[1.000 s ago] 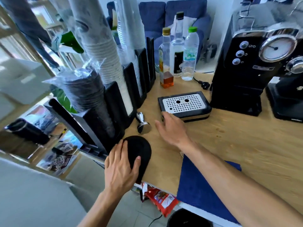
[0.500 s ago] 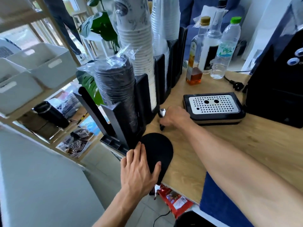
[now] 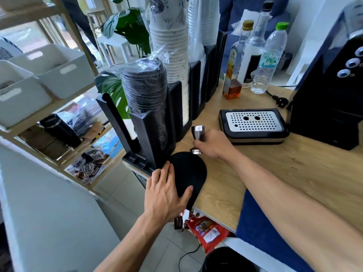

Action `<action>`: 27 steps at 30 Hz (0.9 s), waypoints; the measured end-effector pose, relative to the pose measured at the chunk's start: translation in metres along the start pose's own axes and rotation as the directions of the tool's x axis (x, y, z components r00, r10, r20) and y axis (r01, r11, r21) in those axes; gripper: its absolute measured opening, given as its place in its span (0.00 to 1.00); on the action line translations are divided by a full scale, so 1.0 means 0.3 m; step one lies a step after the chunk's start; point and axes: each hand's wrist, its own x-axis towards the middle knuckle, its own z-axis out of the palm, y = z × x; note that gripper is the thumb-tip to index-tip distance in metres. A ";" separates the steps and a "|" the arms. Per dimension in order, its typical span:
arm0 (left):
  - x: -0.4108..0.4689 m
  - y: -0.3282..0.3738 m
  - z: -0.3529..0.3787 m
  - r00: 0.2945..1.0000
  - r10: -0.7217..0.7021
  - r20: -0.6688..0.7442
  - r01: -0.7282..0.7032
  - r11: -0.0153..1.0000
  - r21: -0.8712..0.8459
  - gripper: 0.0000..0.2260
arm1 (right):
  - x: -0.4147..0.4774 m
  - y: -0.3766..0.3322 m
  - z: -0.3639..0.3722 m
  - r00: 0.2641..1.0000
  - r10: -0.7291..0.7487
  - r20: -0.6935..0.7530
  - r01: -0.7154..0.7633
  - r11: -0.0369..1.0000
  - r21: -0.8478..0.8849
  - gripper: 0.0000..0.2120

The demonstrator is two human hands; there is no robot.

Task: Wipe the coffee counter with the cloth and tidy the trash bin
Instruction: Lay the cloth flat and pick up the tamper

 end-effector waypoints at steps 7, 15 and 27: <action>-0.028 0.008 0.000 0.999 -0.011 -0.035 0.008 0.996 -0.087 0.41 | -0.121 -0.008 0.063 0.989 -0.146 -0.023 0.147 0.988 0.044 0.13; -0.037 0.014 0.004 0.998 -0.016 -0.068 0.008 0.994 -0.107 0.41 | -0.152 -0.018 0.125 0.974 -0.218 -0.052 0.220 0.975 0.017 0.10; -0.034 0.007 0.001 0.998 -0.030 -0.050 0.023 0.991 -0.133 0.37 | -0.190 -0.015 0.121 0.962 -0.273 -0.004 0.273 0.962 -0.012 0.10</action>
